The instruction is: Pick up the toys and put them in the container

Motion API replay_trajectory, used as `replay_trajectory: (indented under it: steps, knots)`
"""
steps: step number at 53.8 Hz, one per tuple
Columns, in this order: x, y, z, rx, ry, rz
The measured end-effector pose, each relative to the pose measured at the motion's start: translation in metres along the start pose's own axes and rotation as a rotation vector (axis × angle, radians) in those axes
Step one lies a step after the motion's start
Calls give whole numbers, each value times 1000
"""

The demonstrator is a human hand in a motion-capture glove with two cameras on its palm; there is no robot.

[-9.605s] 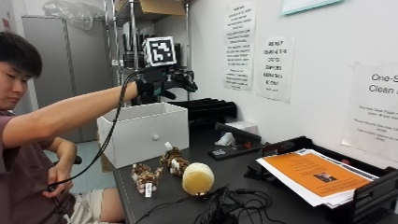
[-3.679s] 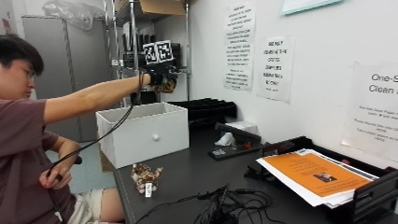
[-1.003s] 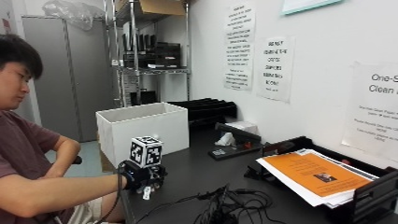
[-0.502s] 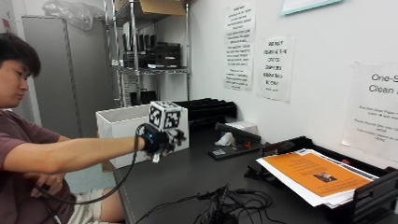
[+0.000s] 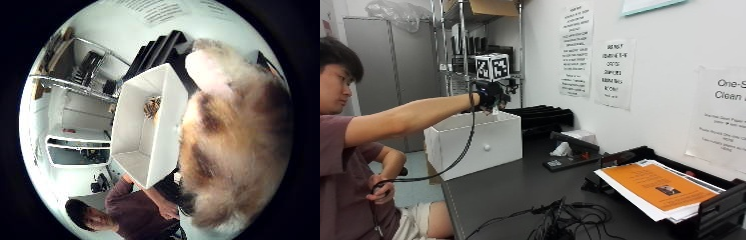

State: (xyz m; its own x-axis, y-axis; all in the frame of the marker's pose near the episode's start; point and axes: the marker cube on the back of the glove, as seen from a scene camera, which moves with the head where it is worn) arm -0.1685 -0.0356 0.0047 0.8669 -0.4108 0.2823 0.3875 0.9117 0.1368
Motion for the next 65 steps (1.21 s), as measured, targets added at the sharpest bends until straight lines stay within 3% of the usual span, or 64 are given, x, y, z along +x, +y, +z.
replay_trajectory:
  steps: [18, 25, 31, 40, 47, 56, 65]
  knots:
    - [-194, -59, 2, -6, 11, -279]
    - [-267, -63, 18, -37, 28, -387]
    - [-288, -47, 19, 16, -128, -576]
    - [-273, -39, 35, -107, 34, -478]
    - [-266, -34, 46, -381, -20, -376]
    - [-255, -34, 35, -355, -22, -430]
    - [-241, -39, 16, -386, 95, -343]
